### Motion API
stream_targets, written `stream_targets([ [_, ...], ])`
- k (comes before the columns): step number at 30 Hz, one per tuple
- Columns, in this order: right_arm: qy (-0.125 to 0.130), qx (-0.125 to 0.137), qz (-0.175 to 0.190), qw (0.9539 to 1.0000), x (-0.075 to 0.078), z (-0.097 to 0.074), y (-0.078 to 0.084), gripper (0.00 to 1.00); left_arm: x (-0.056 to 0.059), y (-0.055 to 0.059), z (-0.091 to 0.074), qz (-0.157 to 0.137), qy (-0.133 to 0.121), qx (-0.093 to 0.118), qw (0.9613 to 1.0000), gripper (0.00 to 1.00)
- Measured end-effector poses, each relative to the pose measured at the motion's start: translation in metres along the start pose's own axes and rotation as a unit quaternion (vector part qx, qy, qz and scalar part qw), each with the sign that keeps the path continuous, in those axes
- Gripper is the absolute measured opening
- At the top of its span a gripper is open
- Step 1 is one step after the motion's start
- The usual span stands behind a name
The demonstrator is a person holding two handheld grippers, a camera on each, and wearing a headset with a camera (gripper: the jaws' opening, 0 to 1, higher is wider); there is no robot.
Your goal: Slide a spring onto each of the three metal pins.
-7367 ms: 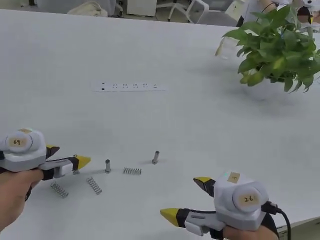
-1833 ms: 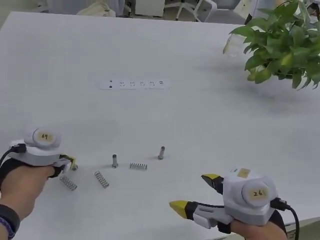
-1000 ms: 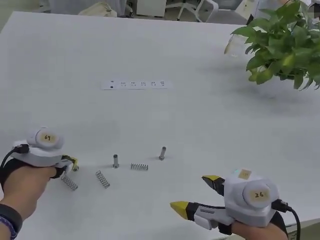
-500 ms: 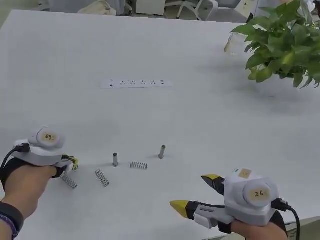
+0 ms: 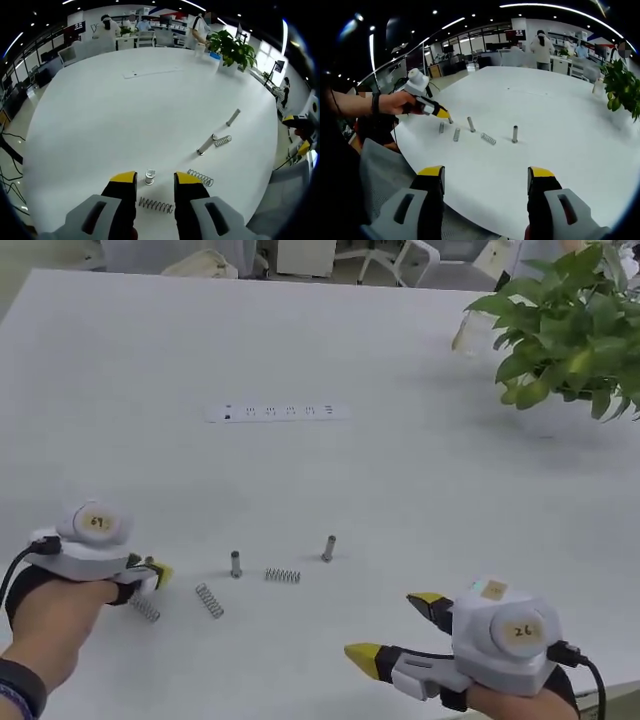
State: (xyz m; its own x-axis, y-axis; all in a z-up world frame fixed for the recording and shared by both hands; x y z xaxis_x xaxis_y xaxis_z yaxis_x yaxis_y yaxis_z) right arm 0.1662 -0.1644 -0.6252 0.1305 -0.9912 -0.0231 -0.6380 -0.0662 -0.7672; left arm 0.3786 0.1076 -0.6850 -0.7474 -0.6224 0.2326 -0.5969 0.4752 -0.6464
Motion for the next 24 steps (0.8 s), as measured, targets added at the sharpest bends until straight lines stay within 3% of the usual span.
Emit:
stream_targets([
  [11, 0.001, 0.001, 0.004, 1.0, 0.0, -0.002, 0.004, 0.66, 0.011, 0.015, -0.014, -0.004, -0.001, 0.001, 1.0, 0.32],
  [24, -0.004, -0.002, 0.003, 1.0, -0.005, -0.003, 0.009, 0.66, 0.017, 0.039, -0.029, -0.008, -0.002, 0.001, 1.0, 0.34],
])
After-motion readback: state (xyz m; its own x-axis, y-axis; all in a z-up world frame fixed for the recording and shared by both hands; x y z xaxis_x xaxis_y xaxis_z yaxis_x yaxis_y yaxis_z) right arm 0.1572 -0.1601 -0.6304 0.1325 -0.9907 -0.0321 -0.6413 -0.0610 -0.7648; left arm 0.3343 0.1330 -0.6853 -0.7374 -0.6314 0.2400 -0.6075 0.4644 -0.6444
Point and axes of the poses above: the centre of the closed fingertips' face, and the gripper's own axes: z roughly forward along the fingers, x roughly to its right, y roughly out of its underside, the point moved 7 cm from there along -z, roughly backward along the fingers, and after that the axes turned 12 degrees about y, right-handed, at the moved point
